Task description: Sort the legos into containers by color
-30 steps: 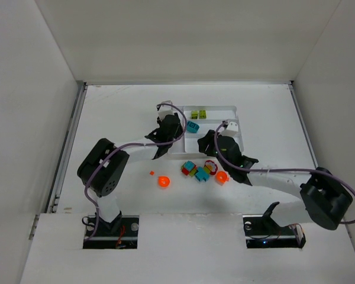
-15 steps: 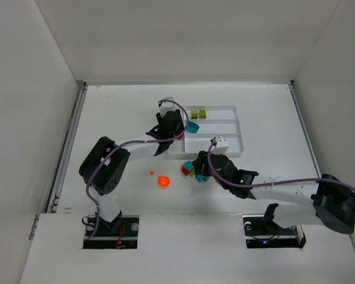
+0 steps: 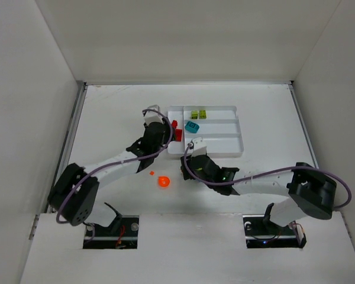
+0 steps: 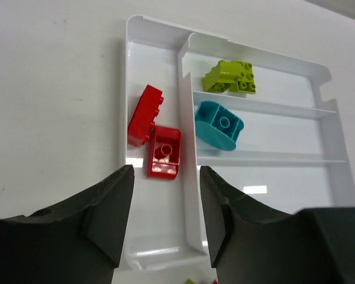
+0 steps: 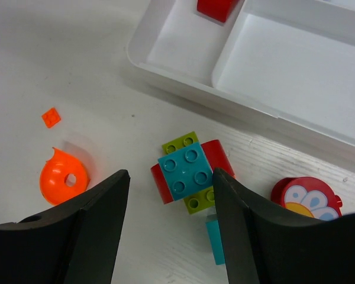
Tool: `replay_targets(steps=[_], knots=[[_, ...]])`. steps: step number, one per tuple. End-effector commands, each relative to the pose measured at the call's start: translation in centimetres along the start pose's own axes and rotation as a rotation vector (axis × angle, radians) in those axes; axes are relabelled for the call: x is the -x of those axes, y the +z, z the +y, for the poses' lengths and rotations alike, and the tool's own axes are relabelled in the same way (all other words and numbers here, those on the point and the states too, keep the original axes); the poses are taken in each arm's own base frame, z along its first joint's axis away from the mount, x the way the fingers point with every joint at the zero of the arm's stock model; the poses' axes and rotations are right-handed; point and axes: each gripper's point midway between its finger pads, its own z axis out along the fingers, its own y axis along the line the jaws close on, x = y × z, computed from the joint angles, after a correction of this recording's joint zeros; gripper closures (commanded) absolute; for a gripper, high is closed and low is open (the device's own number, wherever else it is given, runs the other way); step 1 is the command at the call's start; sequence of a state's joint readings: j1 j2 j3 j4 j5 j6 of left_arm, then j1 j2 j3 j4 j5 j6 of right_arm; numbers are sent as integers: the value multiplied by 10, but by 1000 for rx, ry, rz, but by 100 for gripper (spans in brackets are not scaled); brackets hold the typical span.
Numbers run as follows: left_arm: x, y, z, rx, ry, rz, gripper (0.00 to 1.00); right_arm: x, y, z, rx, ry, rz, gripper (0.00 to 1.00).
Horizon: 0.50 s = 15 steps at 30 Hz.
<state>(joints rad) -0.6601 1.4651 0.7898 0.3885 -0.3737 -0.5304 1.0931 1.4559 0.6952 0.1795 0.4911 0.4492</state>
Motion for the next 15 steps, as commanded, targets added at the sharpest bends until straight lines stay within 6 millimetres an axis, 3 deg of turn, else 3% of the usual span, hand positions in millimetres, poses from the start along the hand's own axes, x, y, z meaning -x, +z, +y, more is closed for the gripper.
replay_targets(steps=[1, 9, 15], knots=[[-3, -30, 8, -27, -94, 9, 55, 13, 3, 9, 10, -26, -27, 36], [-38, -79, 43, 15, -103, 99, 55, 8, 6, 10, -7, -11, 26, 36], [-34, -100, 54, 15, -120, 92, 55, 2, 8, 7, -42, -23, 72, 36]])
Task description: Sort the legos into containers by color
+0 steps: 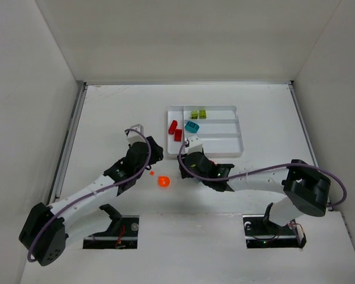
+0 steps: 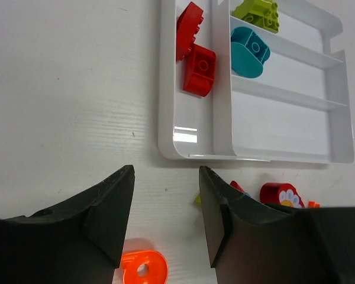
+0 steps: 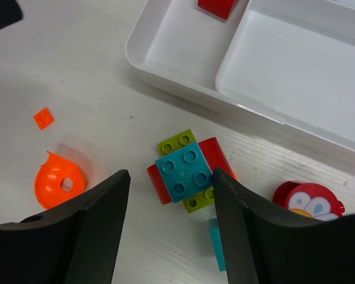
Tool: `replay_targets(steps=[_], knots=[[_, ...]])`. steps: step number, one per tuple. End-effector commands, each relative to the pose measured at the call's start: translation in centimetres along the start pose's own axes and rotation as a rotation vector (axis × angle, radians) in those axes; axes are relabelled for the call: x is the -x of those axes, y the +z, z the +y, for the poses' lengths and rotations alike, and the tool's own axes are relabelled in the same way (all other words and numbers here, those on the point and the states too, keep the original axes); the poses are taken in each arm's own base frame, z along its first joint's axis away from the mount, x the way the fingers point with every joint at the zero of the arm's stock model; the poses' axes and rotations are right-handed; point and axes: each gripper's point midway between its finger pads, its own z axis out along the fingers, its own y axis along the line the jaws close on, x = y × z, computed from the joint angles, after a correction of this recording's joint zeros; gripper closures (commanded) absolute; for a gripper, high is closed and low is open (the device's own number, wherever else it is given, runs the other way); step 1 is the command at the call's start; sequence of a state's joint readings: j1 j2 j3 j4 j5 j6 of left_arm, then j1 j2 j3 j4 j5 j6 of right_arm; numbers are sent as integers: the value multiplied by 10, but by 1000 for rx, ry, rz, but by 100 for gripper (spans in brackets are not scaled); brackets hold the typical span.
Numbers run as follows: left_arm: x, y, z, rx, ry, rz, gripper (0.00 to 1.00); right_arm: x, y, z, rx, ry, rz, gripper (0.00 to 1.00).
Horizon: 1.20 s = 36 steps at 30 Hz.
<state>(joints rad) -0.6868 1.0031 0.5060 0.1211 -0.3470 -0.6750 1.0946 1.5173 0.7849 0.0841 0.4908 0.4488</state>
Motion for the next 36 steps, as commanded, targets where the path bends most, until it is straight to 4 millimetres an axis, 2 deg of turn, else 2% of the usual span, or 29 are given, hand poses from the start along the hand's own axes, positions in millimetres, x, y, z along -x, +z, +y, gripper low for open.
replay_targets(steps=[1, 6, 8, 15, 19, 29, 32, 36], knots=[[2, -12, 6, 3, -26, -3, 55, 3, -1, 1, -22, 12, 21, 36], [0, -22, 8, -14, -40, -4, 55, 24, -11, -7, -60, 26, -43, 36], [-3, -25, 6, -27, -49, 0, 55, 26, -13, -7, -61, 34, -46, 36], [-7, -33, 10, -49, -75, -12, 55, 15, -6, -15, -100, 25, 13, 35], [-9, -32, 13, -45, -67, -5, 55, 12, 1, -6, -72, 2, 41, 35], [-9, -34, 6, -80, -71, 14, 54, 3, 13, -10, -84, 23, 92, 41], [-10, -34, 6, -82, -77, 16, 54, 0, 15, -12, -86, 32, 105, 47], [-10, -36, 1, -95, -77, 22, 54, 2, 15, -14, -92, 41, 95, 66]])
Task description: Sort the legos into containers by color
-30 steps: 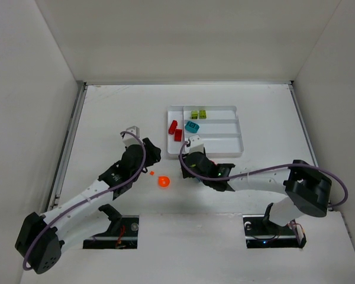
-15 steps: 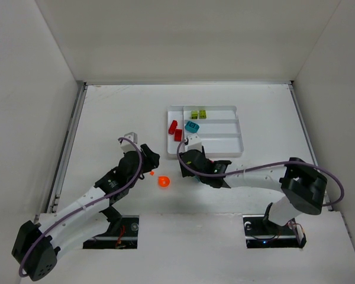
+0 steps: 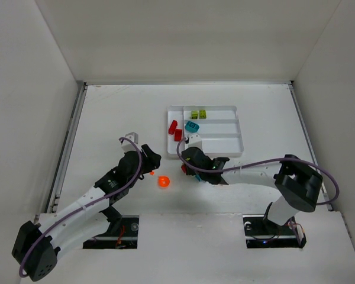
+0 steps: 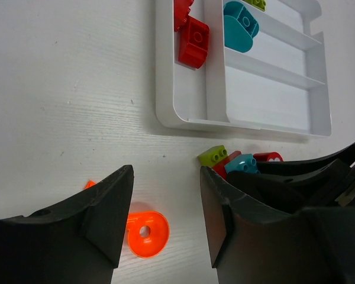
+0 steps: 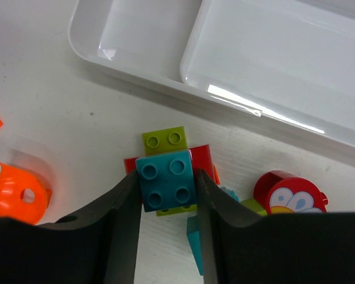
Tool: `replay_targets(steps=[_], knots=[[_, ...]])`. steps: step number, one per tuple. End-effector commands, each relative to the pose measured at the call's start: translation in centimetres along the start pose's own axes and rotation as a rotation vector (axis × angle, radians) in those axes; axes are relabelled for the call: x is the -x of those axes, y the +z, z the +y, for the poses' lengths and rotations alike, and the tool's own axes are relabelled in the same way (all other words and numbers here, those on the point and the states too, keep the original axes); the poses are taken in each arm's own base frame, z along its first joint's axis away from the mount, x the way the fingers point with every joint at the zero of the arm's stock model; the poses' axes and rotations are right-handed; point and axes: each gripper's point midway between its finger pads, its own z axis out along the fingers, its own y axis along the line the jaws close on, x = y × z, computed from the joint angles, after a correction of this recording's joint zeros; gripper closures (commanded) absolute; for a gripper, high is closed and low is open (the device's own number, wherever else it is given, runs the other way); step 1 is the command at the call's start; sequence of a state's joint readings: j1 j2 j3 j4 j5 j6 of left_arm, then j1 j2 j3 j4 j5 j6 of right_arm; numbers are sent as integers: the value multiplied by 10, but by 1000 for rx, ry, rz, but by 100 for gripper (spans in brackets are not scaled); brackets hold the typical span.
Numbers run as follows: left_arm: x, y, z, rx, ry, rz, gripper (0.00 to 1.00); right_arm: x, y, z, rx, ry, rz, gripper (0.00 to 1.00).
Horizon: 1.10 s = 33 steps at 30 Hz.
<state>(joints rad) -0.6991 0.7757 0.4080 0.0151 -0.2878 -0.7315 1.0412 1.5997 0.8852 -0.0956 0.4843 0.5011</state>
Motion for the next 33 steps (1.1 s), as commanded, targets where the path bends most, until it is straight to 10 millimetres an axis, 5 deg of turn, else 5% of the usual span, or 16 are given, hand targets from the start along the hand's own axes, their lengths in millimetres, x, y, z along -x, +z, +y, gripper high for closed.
replay_targets(steps=[1, 8, 15, 24, 33], knots=[[4, -3, -10, -34, -17, -6, 53, 19, -3, 7, 19, 44, -37, 72], [10, -9, -27, -94, -57, -24, 52, 70, -27, 12, 123, 170, -172, 78], [29, -19, -68, -256, -160, -76, 45, 111, -52, 26, 326, 357, -245, 78], [34, -31, -105, -403, -232, -115, 43, 135, -80, 25, 520, 606, -290, 78], [30, -30, -111, -453, -245, -157, 45, 154, -93, 12, 681, 847, -302, 79]])
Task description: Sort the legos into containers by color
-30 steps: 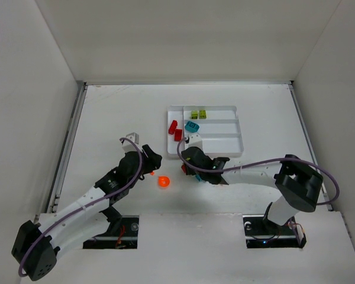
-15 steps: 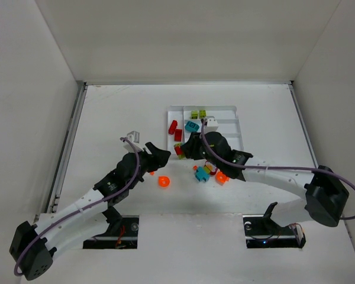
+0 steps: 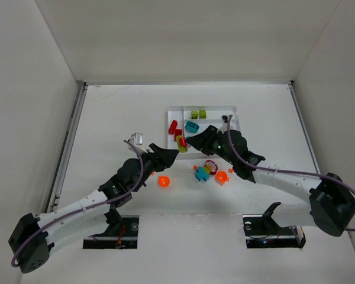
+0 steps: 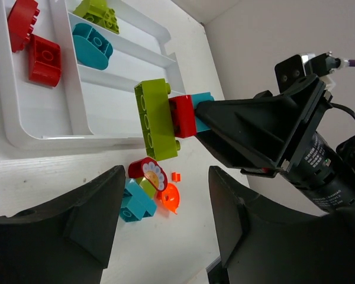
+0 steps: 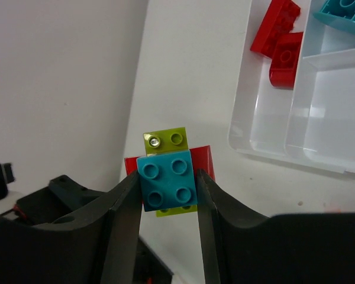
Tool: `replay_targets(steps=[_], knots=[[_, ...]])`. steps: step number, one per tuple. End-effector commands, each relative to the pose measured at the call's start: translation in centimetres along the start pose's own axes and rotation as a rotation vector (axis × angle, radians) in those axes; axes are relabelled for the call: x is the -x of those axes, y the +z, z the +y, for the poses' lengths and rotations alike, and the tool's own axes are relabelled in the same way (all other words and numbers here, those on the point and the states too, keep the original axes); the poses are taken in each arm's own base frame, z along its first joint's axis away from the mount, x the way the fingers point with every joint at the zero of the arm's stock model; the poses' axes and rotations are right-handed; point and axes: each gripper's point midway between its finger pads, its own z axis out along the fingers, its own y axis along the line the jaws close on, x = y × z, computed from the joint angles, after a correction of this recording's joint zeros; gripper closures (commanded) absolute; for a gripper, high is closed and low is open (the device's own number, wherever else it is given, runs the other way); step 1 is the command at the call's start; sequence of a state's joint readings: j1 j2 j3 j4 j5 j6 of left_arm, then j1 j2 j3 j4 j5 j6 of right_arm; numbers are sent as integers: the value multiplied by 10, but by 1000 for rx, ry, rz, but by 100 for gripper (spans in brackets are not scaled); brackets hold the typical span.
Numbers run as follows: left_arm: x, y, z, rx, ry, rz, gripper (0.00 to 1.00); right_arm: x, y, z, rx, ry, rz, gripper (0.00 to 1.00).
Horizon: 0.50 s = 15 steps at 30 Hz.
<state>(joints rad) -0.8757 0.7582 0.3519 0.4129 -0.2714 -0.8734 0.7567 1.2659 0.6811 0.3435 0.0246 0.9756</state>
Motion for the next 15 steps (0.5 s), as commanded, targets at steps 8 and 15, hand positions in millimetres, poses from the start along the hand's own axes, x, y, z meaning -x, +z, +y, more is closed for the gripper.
replay_targets(steps=[8, 15], knots=[[15, 13, -17, -78, -44, -94, 54, 14, -8, 51, 251, 218, -4, 79], [18, 18, -27, -126, -72, -120, 58, 11, -9, 56, 313, 304, 24, 79]])
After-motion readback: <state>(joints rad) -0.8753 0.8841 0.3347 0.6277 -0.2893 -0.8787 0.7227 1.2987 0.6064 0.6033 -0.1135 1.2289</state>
